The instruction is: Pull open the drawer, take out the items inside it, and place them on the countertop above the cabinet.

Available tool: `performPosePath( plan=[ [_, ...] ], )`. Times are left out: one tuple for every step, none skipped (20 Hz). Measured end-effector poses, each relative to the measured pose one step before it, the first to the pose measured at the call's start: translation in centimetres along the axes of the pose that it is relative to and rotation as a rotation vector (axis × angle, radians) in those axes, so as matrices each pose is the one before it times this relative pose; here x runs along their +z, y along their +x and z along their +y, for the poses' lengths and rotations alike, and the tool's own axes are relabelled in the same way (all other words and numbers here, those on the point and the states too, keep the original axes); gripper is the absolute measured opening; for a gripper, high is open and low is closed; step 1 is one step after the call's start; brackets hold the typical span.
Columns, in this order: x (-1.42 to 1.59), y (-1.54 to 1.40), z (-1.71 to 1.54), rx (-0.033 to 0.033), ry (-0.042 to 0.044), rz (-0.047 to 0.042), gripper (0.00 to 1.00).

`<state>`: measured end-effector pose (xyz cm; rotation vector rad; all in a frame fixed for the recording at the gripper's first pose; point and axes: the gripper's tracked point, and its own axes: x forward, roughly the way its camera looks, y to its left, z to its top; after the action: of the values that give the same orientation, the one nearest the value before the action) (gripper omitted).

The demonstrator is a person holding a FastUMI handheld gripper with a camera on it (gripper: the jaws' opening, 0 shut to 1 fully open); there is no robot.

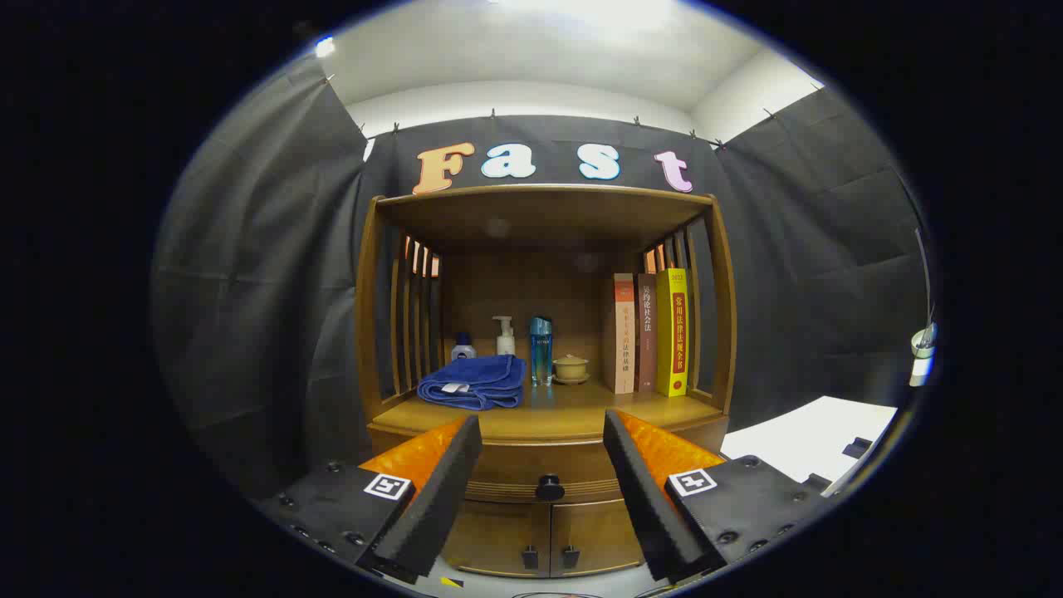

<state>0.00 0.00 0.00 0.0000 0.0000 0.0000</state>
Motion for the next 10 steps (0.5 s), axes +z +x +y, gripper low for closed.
performPosePath(
  plan=[
    [0.079, 0.154, 0.074, 0.00053, -0.00004, -0.00107, 0.97],
    [-0.017, 0.041, 0.017, 0.00054, -0.00050, 0.00006, 0.97],
    [-0.076, -0.183, -0.154, 0.00003, -0.00027, -0.00030, 0.97],
    [-0.048, -0.121, -0.121, -0.00039, 0.00033, 0.00111, 0.97],
    [0.124, 0.150, 0.035, -0.00079, 0.00045, -0.00064, 0.97],
    [0.090, 0.094, -0.010, -0.00042, 0.00012, -0.00014, 0.97],
    [-0.088, -0.143, -0.130, -0.00134, 0.00014, -0.00141, 0.97],
    [-0.039, -0.032, -0.083, -0.00111, -0.00008, 0.00007, 0.97],
    [0.057, 0.137, -0.026, -0.00054, 0.00013, 0.00088, 0.97],
    [0.002, -0.030, 0.006, 0.00016, -0.00020, 0.00103, 0.97]
  ],
)
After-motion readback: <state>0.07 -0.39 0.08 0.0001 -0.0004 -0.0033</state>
